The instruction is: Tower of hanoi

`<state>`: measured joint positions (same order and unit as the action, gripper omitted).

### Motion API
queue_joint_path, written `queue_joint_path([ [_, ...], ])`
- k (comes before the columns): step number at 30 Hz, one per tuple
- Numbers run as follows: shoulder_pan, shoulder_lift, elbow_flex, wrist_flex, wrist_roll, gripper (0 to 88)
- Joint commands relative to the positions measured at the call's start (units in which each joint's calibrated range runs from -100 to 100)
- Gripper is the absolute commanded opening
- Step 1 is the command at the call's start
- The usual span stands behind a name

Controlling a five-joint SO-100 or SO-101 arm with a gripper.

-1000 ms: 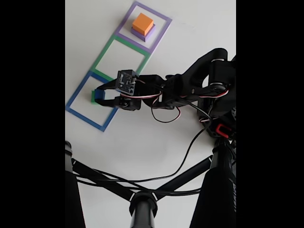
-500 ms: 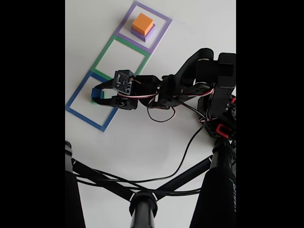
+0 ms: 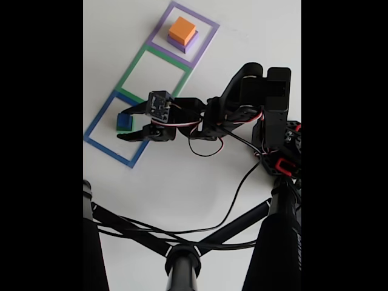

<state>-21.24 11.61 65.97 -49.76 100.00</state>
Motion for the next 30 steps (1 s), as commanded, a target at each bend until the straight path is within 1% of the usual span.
queue_joint_path([
  [1, 0.34, -1.31, -2.24, -1.98, 0.0, 23.0],
  [4, 0.34, -5.19, -1.61, -0.44, 0.0, 22.6],
  [6, 0.25, -10.11, -1.61, 3.85, 0.0, 22.0],
  [8, 0.82, -16.49, -1.97, 10.89, 0.0, 21.5],
  [11, 1.97, -27.39, -4.97, 26.2, 0.0, 19.2],
  [12, 2.55, -31.67, -7.15, 33.89, 0.0, 17.5],
  [15, 4.85, -41.77, -14.42, 55.75, 0.0, 8.6],
  [17, 6.29, -46.13, -21.06, 70.65, 0.0, 0.9],
  [21, 10.12, -51.29, -33.61, 95.27, 0.0, 0.1],
  [24, 14.44, -52.1, -45.33, 113.16, 0.0, 0.0],
  [26, 16.93, -51.78, -52.06, 121.82, 0.0, 0.0],
  [30, 22.39, -52.34, -60.79, 132.76, 0.0, 0.0],
])
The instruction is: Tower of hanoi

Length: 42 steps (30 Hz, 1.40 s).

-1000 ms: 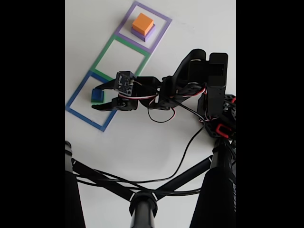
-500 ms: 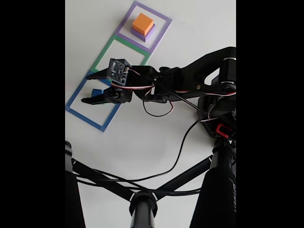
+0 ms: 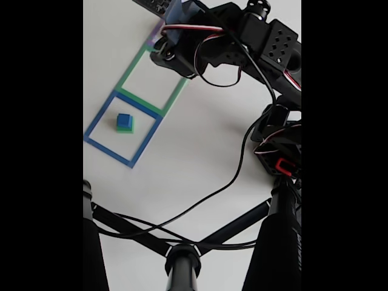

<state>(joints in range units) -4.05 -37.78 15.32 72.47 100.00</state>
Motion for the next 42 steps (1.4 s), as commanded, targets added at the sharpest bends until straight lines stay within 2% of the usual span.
queue_joint_path([
  [1, 6.74, -3.52, -11.41, 12.06, 0.0, 0.0],
  [9, 21.6, -4.73, -20.41, 22.67, 0.0, 0.0],
  [11, 24.38, -5.3, -20.77, 23.16, -1.18, 0.0],
  [20, 34.06, -7.23, -17.23, 22.18, 0.0, 3.6],
  [24, 35.6, -13.61, -2.41, 11.17, 0.0, 10.8],
  [27, 36.36, -18.78, 9.14, 1.13, 0.0, 19.5],
  [32, 36.55, -20.23, 21.68, -11.99, 0.0, 29.5],
  [34, 36.55, -20.72, 27.23, -18.63, 0.0, 36.9],
  [42, 36.08, -18.22, 49.86, -49.96, 0.0, 44.6],
])
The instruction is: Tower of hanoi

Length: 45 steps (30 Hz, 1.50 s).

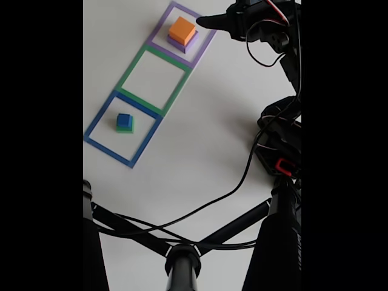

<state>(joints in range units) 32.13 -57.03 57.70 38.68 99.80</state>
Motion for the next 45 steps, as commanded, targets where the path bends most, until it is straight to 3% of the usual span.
queue_joint_path([
  [1, -0.21, 2.41, 10.02, -21.27, 0.2, 44.7],
  [11, -2.03, 24.37, 20.48, -59.09, 0.2, 43.6],
  [24, -6.44, 47.22, 22.3, -86.21, 0.2, 42.4],
  [32, -6.82, 60.7, 14.84, -93.18, 0.2, 42.1],
  [45, -10.46, 71.6, 5.02, -95.36, 0.2, 40.8],
])
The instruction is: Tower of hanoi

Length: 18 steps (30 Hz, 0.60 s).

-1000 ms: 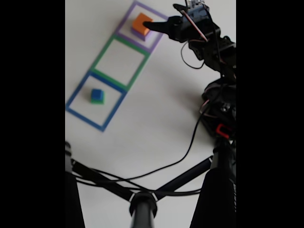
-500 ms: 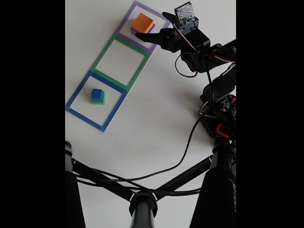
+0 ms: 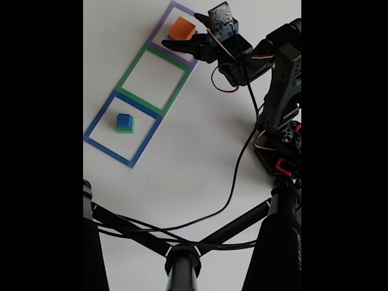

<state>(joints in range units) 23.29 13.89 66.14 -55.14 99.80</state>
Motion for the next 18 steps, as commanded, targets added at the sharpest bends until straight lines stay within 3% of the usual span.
queue_joint_path([
  [1, -2.01, 1.17, -3.87, -1.71, 0.2, 40.5],
  [11, -3.06, 1.74, -2.14, -1.79, 0.2, 37.2],
  [18, -2.97, 0.93, -0.42, -1.87, 0.2, 27.9],
])
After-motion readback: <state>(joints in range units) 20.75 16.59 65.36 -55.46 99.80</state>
